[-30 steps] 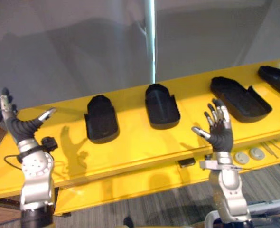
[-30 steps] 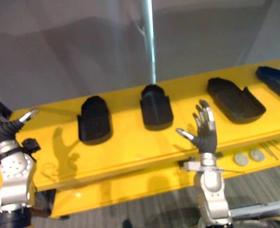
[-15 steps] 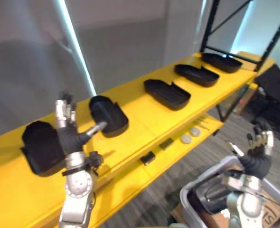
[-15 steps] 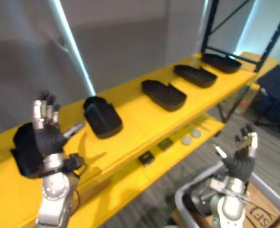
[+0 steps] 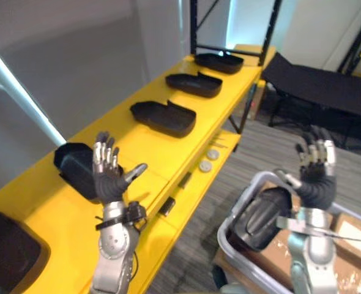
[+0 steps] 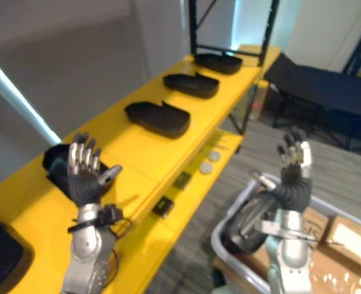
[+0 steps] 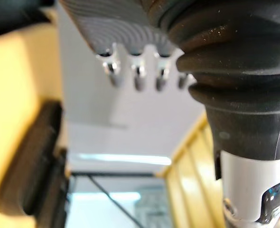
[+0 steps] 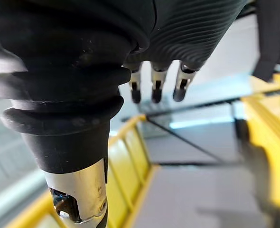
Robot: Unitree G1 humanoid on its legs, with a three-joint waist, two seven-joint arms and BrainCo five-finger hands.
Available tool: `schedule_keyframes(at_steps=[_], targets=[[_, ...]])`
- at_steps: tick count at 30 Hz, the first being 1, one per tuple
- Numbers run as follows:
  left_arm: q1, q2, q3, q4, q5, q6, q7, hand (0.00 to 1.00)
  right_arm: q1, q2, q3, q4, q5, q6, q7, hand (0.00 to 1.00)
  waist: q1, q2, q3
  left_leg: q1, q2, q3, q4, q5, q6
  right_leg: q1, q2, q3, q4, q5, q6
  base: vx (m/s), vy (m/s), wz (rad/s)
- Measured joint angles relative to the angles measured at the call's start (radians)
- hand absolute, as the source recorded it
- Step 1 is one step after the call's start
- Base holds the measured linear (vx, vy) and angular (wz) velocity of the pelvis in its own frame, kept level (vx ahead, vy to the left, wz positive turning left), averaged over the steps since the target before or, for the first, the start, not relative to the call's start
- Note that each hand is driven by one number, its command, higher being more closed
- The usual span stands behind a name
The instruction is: Walk over and take plastic housings, then place them on the shelf
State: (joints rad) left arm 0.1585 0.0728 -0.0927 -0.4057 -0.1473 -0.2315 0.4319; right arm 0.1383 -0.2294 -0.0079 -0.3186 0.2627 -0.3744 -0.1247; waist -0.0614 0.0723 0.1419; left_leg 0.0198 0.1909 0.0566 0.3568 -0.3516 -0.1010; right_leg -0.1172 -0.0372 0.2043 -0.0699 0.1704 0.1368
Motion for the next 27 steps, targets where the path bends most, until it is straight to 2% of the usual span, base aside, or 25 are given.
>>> schedule_keyframes(at_steps=[3, 5, 7, 9, 10, 11, 12, 13, 14, 15, 17, 18, 19, 20, 22, 23, 24, 25, 26, 27], targets=[[0.001, 0.000, 0.001, 0.009, -0.001, -0.043, 0.012, 0.00, -0.041, -0.006, 0.017, 0.038, 0.000, 0.009, -0.010, 0.00, 0.030, -0.006, 0.020, -0.026, -0.034, -0.028, 0.030, -0.019, 0.004, -0.010, -0.032, -0.014, 0.020, 0.008, 0.011, -0.09, 0.154, 0.19], [0.000, 0.000, -0.006, 0.004, -0.001, -0.062, 0.007, 0.00, -0.044, -0.007, 0.031, 0.055, 0.000, 0.012, -0.017, 0.00, 0.045, 0.001, 0.038, -0.028, -0.040, -0.030, 0.070, -0.036, 0.010, -0.010, -0.034, -0.017, 0.047, 0.008, 0.011, -0.06, 0.109, -0.03], [-0.012, 0.001, -0.015, -0.006, 0.001, -0.068, -0.016, 0.00, -0.035, -0.004, 0.030, 0.059, 0.001, 0.022, -0.043, 0.00, 0.047, 0.012, 0.076, -0.037, -0.046, -0.035, 0.140, -0.076, 0.015, -0.014, -0.034, -0.013, 0.094, 0.008, 0.011, -0.17, 0.179, -0.20], [-0.014, 0.005, -0.043, -0.006, 0.000, -0.066, -0.043, 0.00, 0.006, 0.022, 0.030, 0.065, 0.002, 0.022, -0.049, 0.00, 0.048, -0.005, 0.101, -0.037, -0.062, -0.014, 0.190, -0.103, 0.029, -0.022, -0.043, -0.010, 0.133, 0.009, 0.012, -0.18, 0.148, -0.36], [-0.012, 0.010, -0.060, -0.006, 0.008, -0.059, -0.056, 0.00, 0.046, 0.046, 0.030, 0.059, 0.007, 0.022, -0.042, 0.00, 0.047, -0.022, 0.112, -0.033, -0.074, 0.006, 0.214, -0.114, 0.048, -0.024, -0.057, -0.020, 0.151, 0.011, 0.013, -0.22, 0.117, -0.51], [-0.010, 0.026, -0.075, -0.006, 0.010, -0.053, -0.056, 0.00, 0.092, 0.065, 0.033, 0.058, 0.016, 0.022, -0.015, 0.00, 0.047, -0.043, 0.124, -0.020, -0.084, 0.029, 0.219, -0.121, 0.066, -0.024, -0.074, -0.049, 0.154, 0.032, 0.001, -0.28, 0.133, -0.55], [-0.005, 0.036, -0.080, -0.006, 0.009, -0.050, -0.056, 0.00, 0.111, 0.070, 0.037, 0.057, 0.019, 0.022, 0.002, 0.00, 0.048, -0.045, 0.123, -0.021, -0.084, 0.046, 0.214, -0.122, 0.079, -0.025, -0.081, -0.074, 0.145, 0.038, -0.035, -0.34, 0.094, -0.62], [0.004, 0.042, -0.086, -0.002, 0.009, -0.047, -0.056, 0.00, 0.124, 0.070, 0.043, 0.056, 0.017, 0.022, 0.029, 0.00, 0.044, -0.037, 0.124, -0.024, -0.074, 0.072, 0.205, -0.110, 0.093, -0.065, -0.082, -0.125, 0.232, -0.046, -0.100, -0.26, 0.052, -0.49], [0.002, 0.044, -0.086, 0.000, 0.008, -0.042, -0.056, 0.00, 0.124, 0.070, 0.043, 0.053, 0.017, 0.022, 0.043, 0.00, 0.038, -0.037, 0.124, -0.024, -0.068, 0.084, 0.188, -0.093, 0.097, -0.098, -0.084, -0.156, 0.338, -0.081, -0.093, -0.25, 0.042, -0.44], [0.000, 0.045, -0.089, 0.004, 0.007, -0.036, -0.056, 0.00, 0.125, 0.070, 0.043, 0.041, 0.016, 0.017, 0.058, 0.00, 0.040, -0.046, 0.119, -0.022, -0.068, 0.092, 0.138, -0.051, 0.093, -0.103, -0.086, -0.211, 0.464, -0.142, -0.100, -0.09, 0.003, -0.21], [0.001, 0.046, -0.110, 0.004, 0.001, -0.022, -0.058, 0.00, 0.123, 0.070, 0.055, 0.027, 0.015, 0.010, 0.057, 0.00, 0.051, -0.052, 0.115, -0.030, -0.067, 0.094, 0.094, -0.006, 0.076, -0.088, -0.095, -0.268, 0.542, -0.231, -0.107, -0.05, -0.053, -0.04], [0.005, 0.046, -0.117, 0.005, -0.001, -0.011, -0.060, 0.00, 0.120, 0.069, 0.073, 0.022, 0.010, 0.007, 0.052, 0.00, 0.051, -0.067, 0.103, -0.045, -0.068, 0.093, 0.074, 0.015, 0.066, -0.087, -0.109, -0.299, 0.569, -0.266, -0.108, 0.00, -0.080, 0.02], [0.006, 0.046, -0.124, 0.006, -0.001, -0.002, -0.061, 0.00, 0.112, 0.070, 0.093, 0.022, -0.004, 0.008, 0.040, 0.00, 0.055, -0.079, 0.098, -0.057, -0.072, 0.092, 0.063, 0.030, 0.057, -0.093, -0.121, -0.332, 0.556, -0.268, -0.094, 0.01, -0.115, 0.05], [0.005, 0.046, -0.127, 0.019, -0.001, 0.013, -0.063, 0.00, 0.108, 0.063, 0.124, 0.022, -0.007, 0.009, 0.029, 0.00, 0.056, -0.077, 0.093, -0.075, -0.078, 0.087, 0.044, 0.047, 0.047, -0.088, -0.112, -0.360, 0.495, -0.246, -0.058, 0.02, -0.147, -0.15], [0.002, 0.037, -0.136, 0.029, -0.001, 0.025, -0.064, 0.00, 0.068, 0.056, 0.170, 0.032, -0.039, 0.011, 0.002, 0.00, 0.063, -0.077, 0.093, -0.077, -0.085, 0.093, -0.016, 0.084, 0.051, -0.088, -0.085, -0.362, 0.393, -0.189, -0.035, -0.04, -0.111, -0.48], [-0.007, 0.041, -0.136, 0.036, 0.000, 0.025, -0.065, 0.00, 0.035, 0.057, 0.192, 0.044, -0.057, 0.013, -0.011, 0.00, 0.073, -0.077, 0.093, -0.076, -0.089, 0.095, -0.052, 0.101, 0.062, -0.076, -0.063, -0.336, 0.285, -0.112, 0.005, -0.11, -0.030, -1.01], [-0.010, 0.041, -0.135, 0.048, 0.001, 0.022, -0.067, 0.00, 0.007, 0.059, 0.197, 0.055, -0.083, 0.021, -0.022, 0.00, 0.094, -0.066, 0.090, -0.074, -0.048, 0.134, -0.091, 0.126, 0.051, -0.045, -0.050, -0.342, 0.204, -0.101, -0.019, -0.11, -0.011, -0.93], [-0.021, 0.041, -0.135, 0.065, 0.001, 0.023, -0.068, 0.00, 0.007, 0.060, 0.202, 0.060, -0.090, 0.024, -0.030, 0.00, 0.092, -0.068, 0.089, -0.075, -0.042, 0.141, -0.090, 0.134, 0.043, -0.059, -0.069, -0.368, 0.310, -0.160, -0.104, -0.05, -0.003, -0.64], [-0.027, 0.043, -0.135, 0.088, 0.000, 0.024, -0.071, 0.00, 0.011, 0.062, 0.220, 0.080, -0.097, 0.033, -0.036, 0.00, 0.091, -0.075, 0.085, -0.065, -0.038, 0.151, -0.094, 0.140, 0.039, -0.056, -0.121, -0.413, 0.453, -0.258, -0.140, -0.02, -0.033, -0.38], [-0.011, 0.048, -0.125, 0.092, -0.001, 0.024, -0.071, 0.00, 0.016, 0.068, 0.243, 0.105, -0.114, 0.043, -0.045, 0.00, 0.092, -0.090, 0.077, -0.055, -0.037, 0.170, -0.102, 0.145, 0.030, -0.020, -0.167, -0.437, 0.451, -0.262, -0.119, -0.02, -0.065, -0.41]])
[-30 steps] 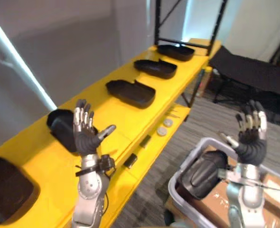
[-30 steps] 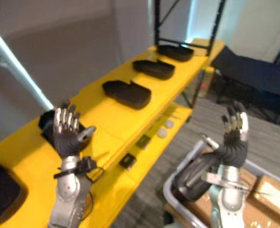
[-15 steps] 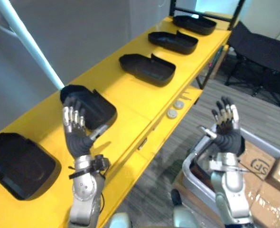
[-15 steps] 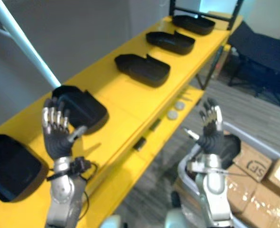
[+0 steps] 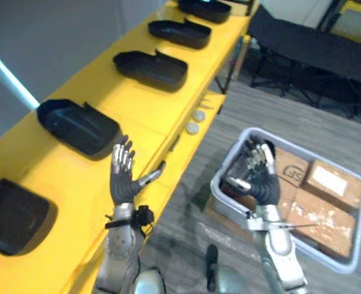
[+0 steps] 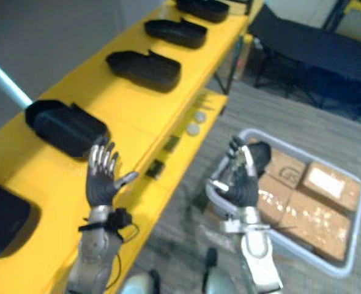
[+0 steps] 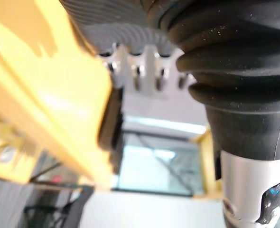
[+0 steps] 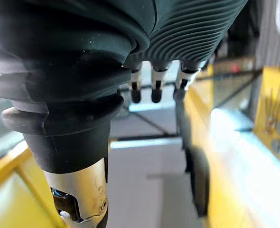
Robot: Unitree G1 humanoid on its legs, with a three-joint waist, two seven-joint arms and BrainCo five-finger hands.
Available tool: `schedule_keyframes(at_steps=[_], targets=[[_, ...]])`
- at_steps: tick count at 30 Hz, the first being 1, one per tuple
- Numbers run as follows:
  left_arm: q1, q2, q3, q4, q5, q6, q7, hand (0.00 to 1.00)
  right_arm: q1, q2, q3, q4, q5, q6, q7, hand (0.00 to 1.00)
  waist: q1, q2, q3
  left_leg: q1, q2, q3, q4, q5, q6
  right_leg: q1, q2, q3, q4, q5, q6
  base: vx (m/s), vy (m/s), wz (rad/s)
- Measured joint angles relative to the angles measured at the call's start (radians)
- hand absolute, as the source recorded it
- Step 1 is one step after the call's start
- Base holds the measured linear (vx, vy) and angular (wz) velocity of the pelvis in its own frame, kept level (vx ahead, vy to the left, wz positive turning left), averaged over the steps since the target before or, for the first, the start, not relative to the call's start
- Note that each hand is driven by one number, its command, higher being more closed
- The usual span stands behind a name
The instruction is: Walk over and take plastic housings, then place them on the shelf
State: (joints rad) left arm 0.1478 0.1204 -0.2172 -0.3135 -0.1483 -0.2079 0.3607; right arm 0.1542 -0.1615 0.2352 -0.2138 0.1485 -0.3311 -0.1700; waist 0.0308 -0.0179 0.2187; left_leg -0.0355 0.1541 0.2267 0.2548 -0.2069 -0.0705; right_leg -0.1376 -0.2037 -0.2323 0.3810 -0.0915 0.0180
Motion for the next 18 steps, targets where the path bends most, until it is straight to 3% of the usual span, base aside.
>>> schedule_keyframes(at_steps=[2, 6, 10, 13, 15, 18], targets=[[0.004, 0.014, 0.008, 0.003, -0.001, 0.000, -0.001, 0.00, 0.002, 0.003, 0.022, 0.008, -0.007, 0.017, -0.007, 0.00, 0.003, -0.017, -0.012, -0.004, 0.012, 0.003, -0.011, 0.016, -0.025, 0.025, 0.015, -0.032, -0.068, 0.023, 0.055, -0.02, -0.153, -0.29], [0.007, 0.007, 0.008, 0.004, -0.010, -0.006, -0.012, 0.00, 0.019, 0.003, 0.023, 0.012, -0.005, 0.024, -0.009, 0.00, 0.002, -0.013, -0.014, -0.002, 0.048, 0.050, -0.033, 0.043, -0.053, 0.034, 0.059, -0.055, -0.159, 0.029, 0.060, -0.03, -0.154, -0.35], [-0.010, -0.021, 0.008, 0.033, -0.016, -0.010, 0.026, 0.00, 0.011, -0.004, 0.006, 0.070, 0.006, 0.034, -0.007, 0.00, -0.016, 0.002, -0.015, -0.034, 0.088, 0.060, 0.027, 0.043, -0.057, 0.039, 0.114, -0.044, -0.233, 0.089, 0.049, -0.07, -0.070, -0.29], [0.014, -0.022, 0.008, 0.035, -0.048, -0.010, 0.046, 0.00, 0.009, -0.012, 0.004, 0.091, 0.014, 0.053, -0.030, 0.00, -0.015, 0.012, -0.007, 0.005, 0.081, 0.058, 0.031, 0.036, -0.046, 0.054, 0.125, 0.004, -0.244, 0.108, 0.052, -0.11, 0.003, -0.49], [0.045, -0.021, 0.008, 0.037, -0.052, -0.011, 0.051, 0.00, 0.015, -0.020, -0.009, 0.106, 0.016, 0.080, -0.068, 0.00, -0.014, 0.028, -0.004, 0.025, 0.074, 0.067, 0.029, -0.003, -0.042, 0.057, 0.133, 0.042, -0.299, 0.123, 0.058, -0.16, 0.056, -0.62], [0.082, -0.021, -0.001, 0.051, -0.079, -0.036, 0.046, 0.00, 0.016, -0.019, -0.080, 0.138, 0.028, 0.100, -0.131, 0.00, -0.004, 0.043, 0.007, 0.032, 0.055, 0.083, -0.004, -0.011, -0.047, 0.060, 0.110, 0.017, -0.334, 0.134, 0.057, -0.10, 0.078, -0.58]])
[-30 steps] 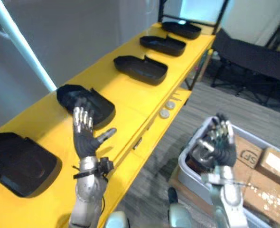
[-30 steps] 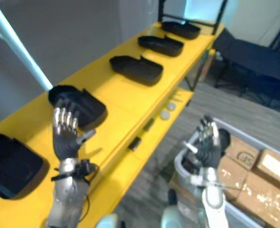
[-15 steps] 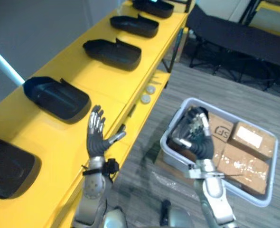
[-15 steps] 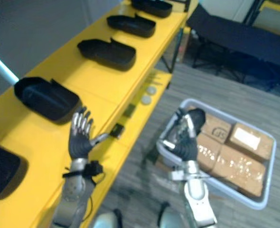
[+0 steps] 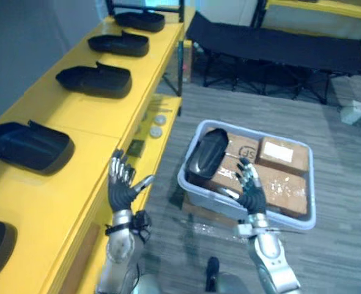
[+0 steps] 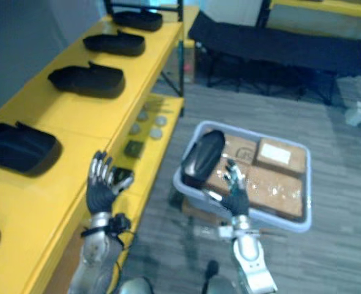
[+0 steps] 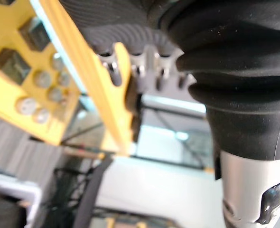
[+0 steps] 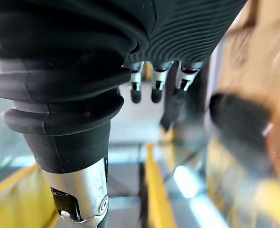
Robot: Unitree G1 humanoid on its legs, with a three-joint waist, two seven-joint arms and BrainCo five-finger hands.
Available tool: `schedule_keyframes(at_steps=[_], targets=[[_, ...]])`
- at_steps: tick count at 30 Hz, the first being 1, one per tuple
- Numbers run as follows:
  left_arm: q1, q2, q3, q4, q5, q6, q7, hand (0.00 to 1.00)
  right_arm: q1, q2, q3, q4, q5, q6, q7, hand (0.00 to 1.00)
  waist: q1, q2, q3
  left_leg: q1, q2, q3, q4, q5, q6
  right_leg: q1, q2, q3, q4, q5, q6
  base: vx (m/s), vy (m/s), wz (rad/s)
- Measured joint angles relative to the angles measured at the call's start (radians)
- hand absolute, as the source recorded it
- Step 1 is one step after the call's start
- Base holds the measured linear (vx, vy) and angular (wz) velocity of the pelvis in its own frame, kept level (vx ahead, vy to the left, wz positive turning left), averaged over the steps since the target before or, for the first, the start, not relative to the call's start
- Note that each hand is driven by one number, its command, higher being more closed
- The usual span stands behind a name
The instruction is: Walk over and take plastic housings, then place them on the shelf
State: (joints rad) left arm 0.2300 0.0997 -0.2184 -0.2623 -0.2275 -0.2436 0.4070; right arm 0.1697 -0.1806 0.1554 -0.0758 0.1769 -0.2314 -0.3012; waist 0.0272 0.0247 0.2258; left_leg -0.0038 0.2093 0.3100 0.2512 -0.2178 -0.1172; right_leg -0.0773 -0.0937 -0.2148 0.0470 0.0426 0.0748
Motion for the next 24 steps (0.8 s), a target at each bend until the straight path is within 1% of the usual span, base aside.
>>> schedule_keyframes(at_steps=[1, 2, 3, 4, 5, 6, 7, 8, 9, 11, 12, 13, 14, 15, 16, 18, 19, 21, 22, 23, 24], targets=[[0.001, 0.007, -0.001, 0.010, 0.002, -0.005, -0.009, 0.00, 0.001, 0.000, -0.021, 0.012, 0.009, 0.001, -0.012, 0.00, -0.003, -0.003, 0.003, 0.001, -0.015, -0.005, 0.002, 0.000, 0.000, -0.006, -0.011, -0.009, 0.004, 0.009, 0.006, -0.08, 0.091, -0.12], [0.005, 0.013, -0.005, 0.030, 0.002, -0.007, -0.038, 0.00, -0.002, -0.001, -0.072, 0.052, 0.025, 0.007, -0.038, 0.00, -0.014, 0.003, 0.006, -0.004, -0.032, -0.036, 0.002, 0.000, 0.001, -0.005, -0.020, -0.019, 0.007, 0.026, 0.003, -0.08, 0.059, 0.26], [0.001, 0.014, -0.031, 0.051, -0.002, -0.006, -0.081, 0.00, -0.011, -0.003, -0.128, 0.100, 0.025, 0.015, -0.068, 0.00, -0.024, 0.015, 0.007, -0.025, -0.038, -0.056, 0.011, 0.004, 0.007, -0.007, -0.028, -0.040, 0.005, 0.032, 0.005, -0.05, 0.049, 0.38], [-0.005, 0.014, -0.044, 0.064, -0.001, -0.005, -0.109, 0.00, -0.023, -0.005, -0.156, 0.124, 0.026, 0.018, -0.083, 0.00, -0.029, 0.022, 0.010, -0.040, -0.037, -0.062, 0.023, 0.005, 0.011, -0.008, -0.030, -0.054, 0.002, 0.037, 0.005, 0.00, 0.036, 0.46], [-0.026, 0.016, -0.082, 0.111, 0.002, -0.005, -0.156, 0.00, -0.061, -0.017, -0.201, 0.173, 0.027, 0.032, -0.110, 0.00, -0.033, 0.037, 0.019, -0.071, -0.037, -0.083, 0.049, 0.006, 0.010, -0.009, -0.031, -0.075, -0.014, 0.059, -0.001, 0.02, 0.040, 0.41], [-0.059, 0.022, -0.122, 0.176, 0.006, 0.000, -0.204, 0.00, -0.123, -0.037, -0.231, 0.220, 0.040, 0.043, -0.142, 0.00, -0.034, 0.052, 0.038, -0.096, -0.039, -0.097, 0.065, 0.008, 0.009, -0.010, -0.033, -0.089, -0.031, 0.085, 0.004, 0.01, 0.041, 0.36], [-0.078, 0.027, -0.149, 0.210, 0.011, 0.008, -0.233, 0.00, -0.161, -0.048, -0.239, 0.248, 0.046, 0.043, -0.163, 0.00, -0.035, 0.055, 0.050, -0.105, -0.045, -0.108, 0.066, 0.010, 0.012, -0.010, -0.036, -0.094, -0.038, 0.091, 0.008, -0.02, 0.053, 0.32], [-0.113, 0.047, -0.211, 0.278, 0.024, 0.021, -0.278, 0.00, -0.245, -0.067, -0.246, 0.309, 0.046, 0.046, -0.199, 0.00, -0.037, 0.056, 0.070, -0.117, -0.056, -0.111, 0.059, 0.020, 0.020, -0.013, -0.046, -0.106, -0.046, 0.099, 0.012, -0.04, 0.046, 0.26], [-0.127, 0.058, -0.245, 0.302, 0.044, 0.033, -0.301, 0.00, -0.289, -0.077, -0.249, 0.339, 0.046, 0.052, -0.221, 0.00, -0.037, 0.056, 0.075, -0.127, -0.062, -0.116, 0.056, 0.026, 0.022, -0.022, -0.052, -0.110, -0.047, 0.101, 0.014, -0.05, 0.050, 0.27], [-0.144, 0.080, -0.349, 0.332, 0.062, 0.050, -0.369, 0.00, -0.466, -0.118, -0.264, 0.444, 0.070, 0.065, -0.296, 0.00, -0.033, 0.052, 0.117, -0.145, -0.082, -0.125, 0.054, 0.034, 0.031, -0.034, -0.067, -0.112, -0.051, 0.114, 0.020, -0.03, 0.047, 0.17], [-0.144, 0.082, -0.369, 0.336, 0.071, 0.052, -0.380, 0.00, -0.502, -0.131, -0.269, 0.468, 0.081, 0.066, -0.310, 0.00, -0.031, 0.054, 0.126, -0.152, -0.086, -0.134, 0.056, 0.034, 0.032, -0.034, -0.071, -0.115, -0.054, 0.117, 0.022, -0.04, 0.075, 0.20], [-0.145, 0.085, -0.406, 0.349, 0.072, 0.056, -0.394, 0.00, -0.563, -0.154, -0.289, 0.523, 0.087, 0.065, -0.333, 0.00, -0.023, 0.055, 0.136, -0.169, -0.095, -0.139, 0.062, 0.036, 0.034, -0.043, -0.081, -0.119, -0.055, 0.120, 0.026, -0.04, 0.088, 0.18], [-0.150, 0.085, -0.434, 0.378, 0.072, 0.065, -0.401, 0.00, -0.617, -0.178, -0.306, 0.581, 0.095, 0.064, -0.352, 0.00, -0.008, 0.056, 0.138, -0.189, -0.101, -0.141, 0.070, 0.037, 0.036, -0.059, -0.088, -0.119, -0.055, 0.126, 0.028, -0.03, 0.080, 0.17], [-0.152, 0.084, -0.441, 0.393, 0.075, 0.070, -0.404, 0.00, -0.639, -0.189, -0.309, 0.604, 0.107, 0.061, -0.356, 0.00, -0.005, 0.057, 0.141, -0.198, -0.105, -0.144, 0.075, 0.037, 0.036, -0.062, -0.091, -0.121, -0.055, 0.127, 0.028, -0.04, 0.083, 0.24], [-0.156, 0.081, -0.461, 0.447, 0.081, 0.075, -0.408, 0.00, -0.695, -0.225, -0.312, 0.648, 0.125, 0.059, -0.367, 0.00, -0.003, 0.067, 0.157, -0.213, -0.117, -0.165, 0.093, 0.037, 0.037, -0.061, -0.103, -0.137, -0.050, 0.128, 0.030, -0.03, 0.067, 0.22], [-0.157, 0.079, -0.460, 0.478, 0.087, 0.076, -0.394, 0.00, -0.732, -0.244, -0.312, 0.666, 0.126, 0.059, -0.374, 0.00, 0.005, 0.071, 0.175, -0.218, -0.119, -0.166, 0.106, 0.036, 0.040, -0.062, -0.108, -0.138, -0.040, 0.128, 0.030, -0.04, 0.063, 0.15], [-0.160, 0.075, -0.460, 0.508, 0.092, 0.076, -0.370, 0.00, -0.762, -0.260, -0.312, 0.691, 0.137, 0.058, -0.372, 0.00, 0.007, 0.077, 0.181, -0.233, -0.121, -0.173, 0.119, 0.033, 0.045, -0.065, -0.111, -0.143, -0.036, 0.128, 0.030, -0.07, 0.065, 0.18], [-0.166, 0.056, -0.451, 0.586, 0.101, 0.076, -0.299, 0.00, -0.841, -0.298, -0.315, 0.778, 0.192, 0.065, -0.363, 0.00, 0.018, 0.084, 0.192, -0.277, -0.126, -0.201, 0.152, 0.022, 0.060, -0.090, -0.116, -0.161, -0.020, 0.128, 0.030, -0.10, 0.063, 0.26], [-0.168, 0.051, -0.447, 0.603, 0.113, 0.075, -0.282, 0.00, -0.859, -0.304, -0.324, 0.797, 0.201, 0.067, -0.357, 0.00, 0.020, 0.086, 0.200, -0.288, -0.127, -0.210, 0.160, 0.020, 0.062, -0.097, -0.119, -0.167, -0.011, 0.127, 0.030, -0.11, 0.056, 0.28], [-0.174, 0.042, -0.441, 0.634, 0.130, 0.071, -0.253, 0.00, -0.899, -0.325, -0.330, 0.838, 0.220, 0.081, -0.351, 0.00, 0.026, 0.092, 0.219, -0.306, -0.129, -0.220, 0.179, 0.016, 0.067, -0.101, -0.122, -0.174, -0.001, 0.127, 0.031, -0.13, 0.064, 0.21], [-0.175, 0.035, -0.429, 0.664, 0.138, 0.071, -0.233, 0.00, -0.938, -0.345, -0.331, 0.894, 0.225, 0.095, -0.352, 0.00, 0.041, 0.097, 0.234, -0.319, -0.131, -0.222, 0.194, 0.012, 0.072, -0.109, -0.126, -0.177, 0.008, 0.126, 0.031, -0.14, 0.067, 0.14]])
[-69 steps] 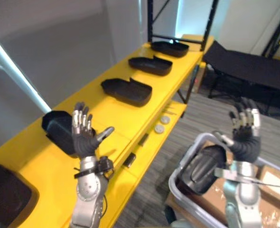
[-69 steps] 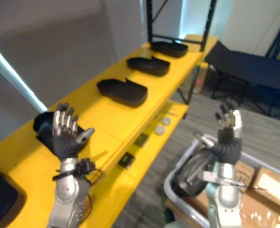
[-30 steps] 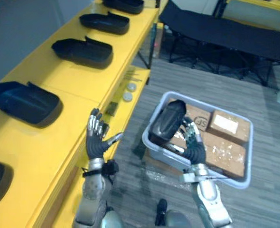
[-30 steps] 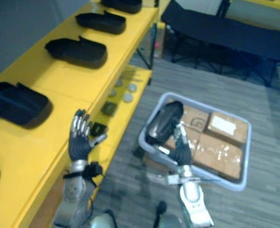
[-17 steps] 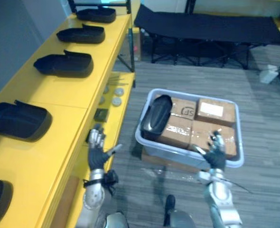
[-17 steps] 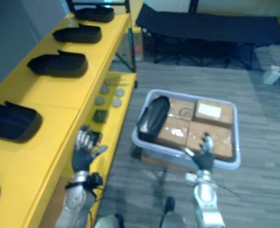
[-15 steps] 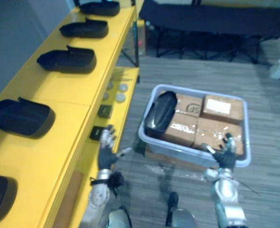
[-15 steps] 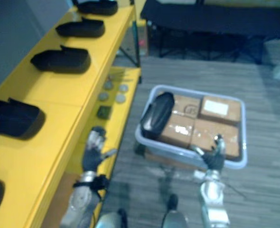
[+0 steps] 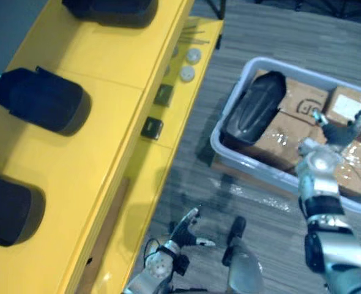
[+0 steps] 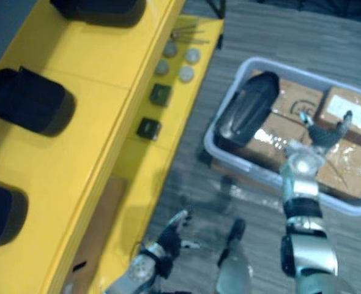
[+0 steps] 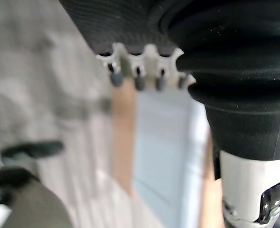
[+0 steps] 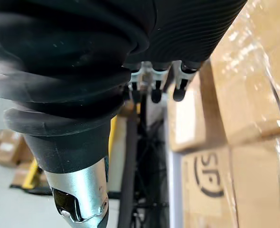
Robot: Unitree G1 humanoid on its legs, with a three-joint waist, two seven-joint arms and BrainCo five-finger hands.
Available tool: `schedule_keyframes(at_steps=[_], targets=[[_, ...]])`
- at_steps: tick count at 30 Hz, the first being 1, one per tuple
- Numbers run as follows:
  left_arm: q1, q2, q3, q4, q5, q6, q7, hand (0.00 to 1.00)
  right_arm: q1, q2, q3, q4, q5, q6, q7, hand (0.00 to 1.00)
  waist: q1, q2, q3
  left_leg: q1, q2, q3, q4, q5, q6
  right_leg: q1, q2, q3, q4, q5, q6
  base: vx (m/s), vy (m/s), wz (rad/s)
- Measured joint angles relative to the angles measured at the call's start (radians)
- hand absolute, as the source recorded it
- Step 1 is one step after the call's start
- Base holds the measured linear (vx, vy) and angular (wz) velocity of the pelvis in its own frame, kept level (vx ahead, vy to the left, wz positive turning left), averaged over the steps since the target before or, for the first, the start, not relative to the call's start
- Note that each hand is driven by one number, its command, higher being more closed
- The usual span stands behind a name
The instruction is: Walk over and take plastic housings, then place them on the shelf
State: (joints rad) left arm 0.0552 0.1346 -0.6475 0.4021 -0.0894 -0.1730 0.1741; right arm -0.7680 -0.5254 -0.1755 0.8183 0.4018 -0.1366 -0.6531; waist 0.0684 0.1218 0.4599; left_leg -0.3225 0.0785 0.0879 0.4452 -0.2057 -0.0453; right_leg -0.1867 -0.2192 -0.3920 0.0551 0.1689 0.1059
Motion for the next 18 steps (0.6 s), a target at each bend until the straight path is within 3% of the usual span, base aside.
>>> schedule_keyframes(at_steps=[4, 10, 15, 18], targets=[[0.003, -0.017, 0.042, 0.083, 0.062, -0.019, 0.054, 0.00, -0.072, -0.065, 0.000, 0.123, 0.040, 0.037, 0.001, 0.00, 0.027, 0.031, 0.020, -0.049, -0.012, -0.031, 0.033, -0.002, 0.008, -0.029, -0.020, -0.021, 0.039, -0.007, 0.003, -0.13, 0.081, 0.20], [0.000, -0.027, 0.086, 0.131, 0.067, -0.116, 0.079, 0.00, -0.176, -0.132, 0.010, 0.235, 0.066, 0.103, -0.003, 0.00, 0.053, 0.047, 0.027, -0.088, -0.030, -0.050, 0.056, 0.004, 0.018, -0.062, -0.047, -0.034, 0.081, -0.017, 0.012, -0.07, 0.085, 0.11], [-0.002, -0.032, 0.085, 0.136, 0.054, -0.140, 0.079, 0.00, -0.229, -0.166, 0.029, 0.311, 0.067, 0.120, -0.004, 0.00, 0.069, 0.076, 0.038, -0.099, -0.038, -0.055, 0.059, 0.012, 0.024, -0.077, -0.060, -0.046, 0.103, -0.023, 0.011, -0.03, 0.059, 0.08], [-0.002, -0.033, 0.084, 0.136, 0.048, -0.153, 0.079, 0.00, -0.244, -0.167, 0.031, 0.333, 0.065, 0.126, -0.004, 0.00, 0.081, 0.079, 0.039, -0.111, -0.037, -0.060, 0.068, 0.011, 0.024, -0.088, -0.061, -0.048, 0.119, -0.032, 0.012, -0.03, 0.043, 0.03]])
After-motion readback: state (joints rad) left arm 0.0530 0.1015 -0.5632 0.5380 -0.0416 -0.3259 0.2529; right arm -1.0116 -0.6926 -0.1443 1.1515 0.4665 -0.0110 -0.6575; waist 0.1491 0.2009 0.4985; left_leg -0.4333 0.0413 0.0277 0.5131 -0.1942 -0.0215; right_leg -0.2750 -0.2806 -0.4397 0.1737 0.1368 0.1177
